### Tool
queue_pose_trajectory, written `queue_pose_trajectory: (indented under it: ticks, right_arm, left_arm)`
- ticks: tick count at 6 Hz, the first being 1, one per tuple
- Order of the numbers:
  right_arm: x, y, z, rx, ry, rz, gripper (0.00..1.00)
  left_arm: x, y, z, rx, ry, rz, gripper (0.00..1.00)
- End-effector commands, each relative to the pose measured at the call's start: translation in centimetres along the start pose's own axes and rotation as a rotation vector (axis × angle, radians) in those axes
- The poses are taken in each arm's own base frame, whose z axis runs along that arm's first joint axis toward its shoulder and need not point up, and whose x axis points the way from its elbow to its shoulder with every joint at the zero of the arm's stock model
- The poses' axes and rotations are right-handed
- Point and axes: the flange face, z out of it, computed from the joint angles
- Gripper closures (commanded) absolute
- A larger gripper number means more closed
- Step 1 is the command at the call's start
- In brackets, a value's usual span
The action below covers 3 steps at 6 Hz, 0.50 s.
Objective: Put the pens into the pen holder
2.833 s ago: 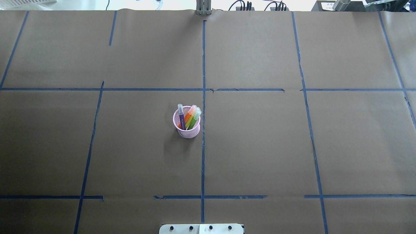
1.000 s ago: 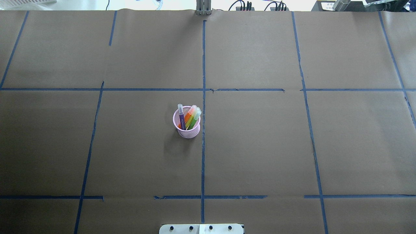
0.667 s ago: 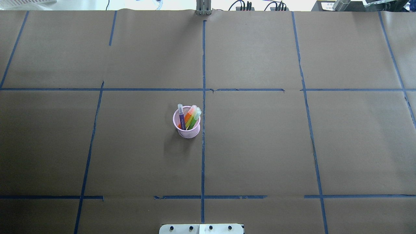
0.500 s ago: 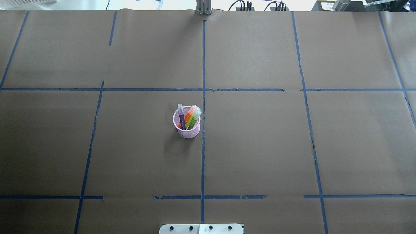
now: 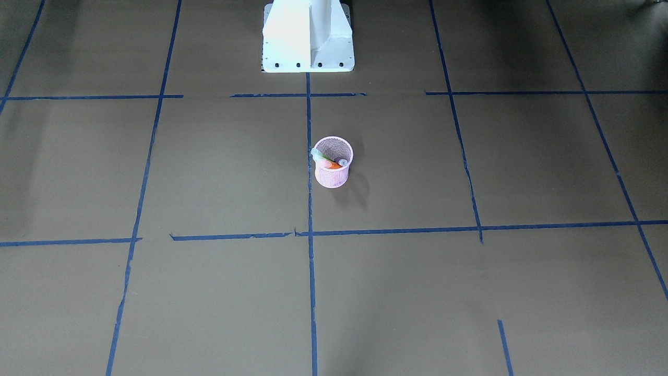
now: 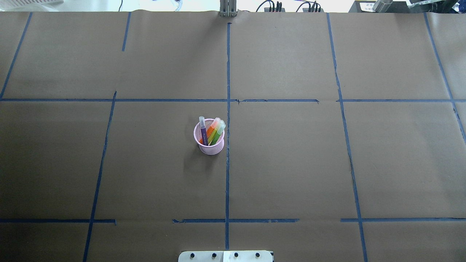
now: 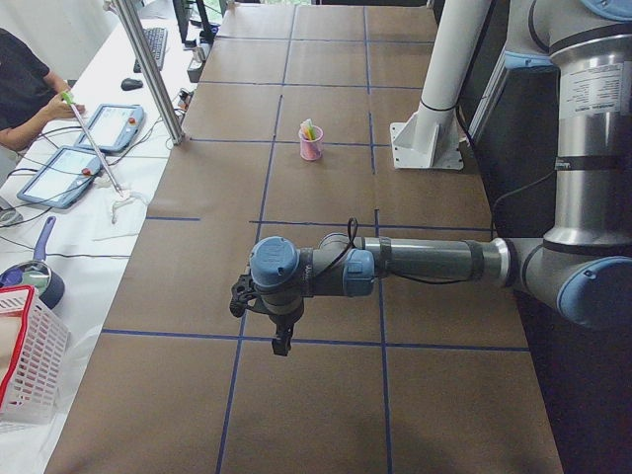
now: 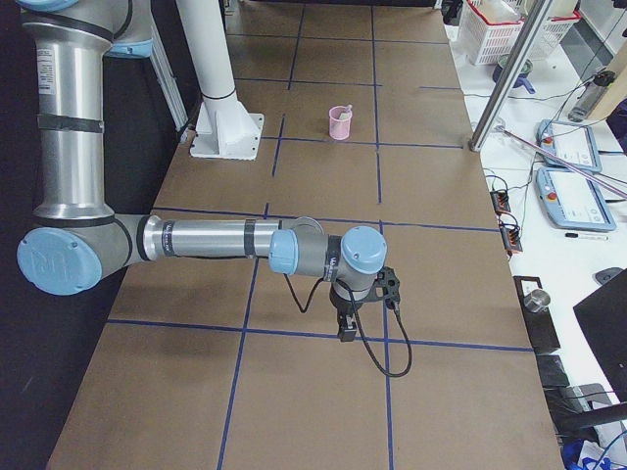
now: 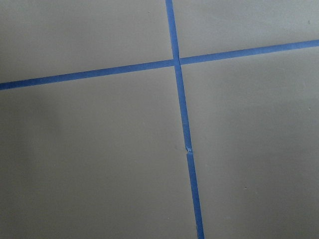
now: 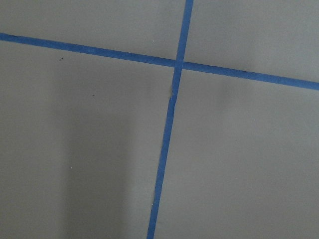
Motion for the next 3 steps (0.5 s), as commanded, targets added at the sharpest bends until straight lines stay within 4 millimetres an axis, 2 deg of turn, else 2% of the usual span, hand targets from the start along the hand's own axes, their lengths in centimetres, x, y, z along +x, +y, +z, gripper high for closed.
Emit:
queue_pose_trajectory:
  ticks: [1, 3]
  right_arm:
    - [0.28, -0.07, 0.33, 0.007, -0.002, -0.005, 0.00]
    - [0.69, -0.10, 0.80, 0.001, -0.009, 0.002, 0.00]
  left_arm:
    - [0.05, 0.64, 0.26, -0.005, 0.002, 0.000, 0.00]
    - [0.22, 0.48, 0.07, 0.002, 0.001, 0.006, 0.00]
